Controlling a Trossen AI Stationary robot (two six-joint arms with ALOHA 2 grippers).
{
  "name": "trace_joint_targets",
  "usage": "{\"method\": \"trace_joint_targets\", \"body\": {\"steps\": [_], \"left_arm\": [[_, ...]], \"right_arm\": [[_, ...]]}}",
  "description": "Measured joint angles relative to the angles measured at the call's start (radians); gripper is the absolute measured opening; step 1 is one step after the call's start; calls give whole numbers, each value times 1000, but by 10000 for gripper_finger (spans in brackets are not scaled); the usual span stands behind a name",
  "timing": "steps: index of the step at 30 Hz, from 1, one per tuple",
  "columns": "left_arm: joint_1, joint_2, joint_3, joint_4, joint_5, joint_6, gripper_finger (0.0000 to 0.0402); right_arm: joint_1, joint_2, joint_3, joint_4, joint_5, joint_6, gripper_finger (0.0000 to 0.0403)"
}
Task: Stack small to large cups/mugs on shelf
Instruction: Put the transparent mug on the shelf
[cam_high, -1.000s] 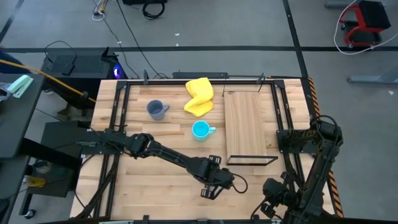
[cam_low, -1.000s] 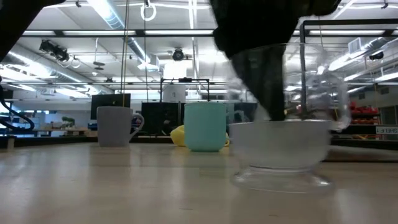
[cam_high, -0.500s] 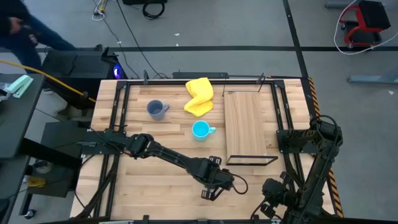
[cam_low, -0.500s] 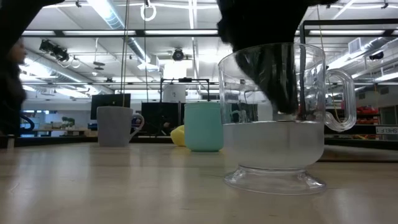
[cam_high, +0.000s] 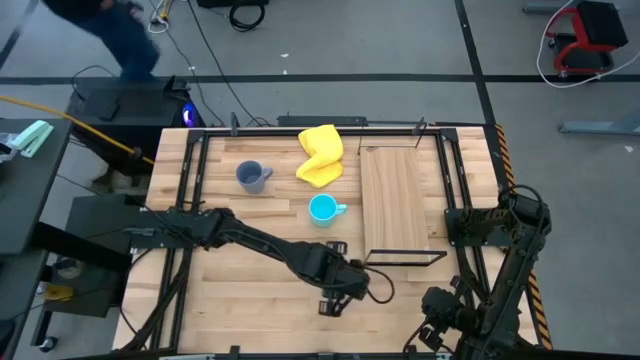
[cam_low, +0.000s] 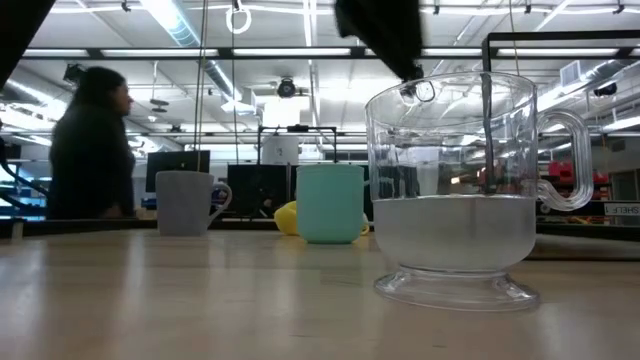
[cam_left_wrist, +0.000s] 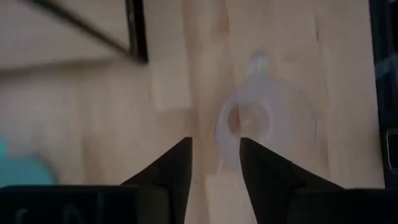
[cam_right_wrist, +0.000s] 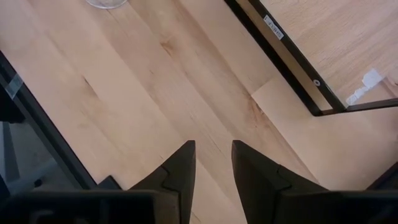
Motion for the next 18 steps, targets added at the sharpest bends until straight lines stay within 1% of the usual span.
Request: {"method": "trace_joint_targets", "body": {"steps": [4, 8, 9, 12, 18], "left_arm": [[-10, -51, 0, -165, -27, -79, 146], [-33, -80, -1, -352, -91, -184, 141], [-42, -93, -11, -344, -107, -204, 139], [-72, -128, -39, -340, -114, -225, 132], [-131, -127, -41, -340, -155, -288, 121]], "right_arm": [[0, 0, 0, 0, 0, -1, 112], [-14, 0, 0, 17, 0, -44, 112], [-20, -2, 0, 23, 0, -62, 112], [-48, -7, 0, 44, 0, -123, 112], [-108, -38, 1, 136, 7, -270, 112]]}}
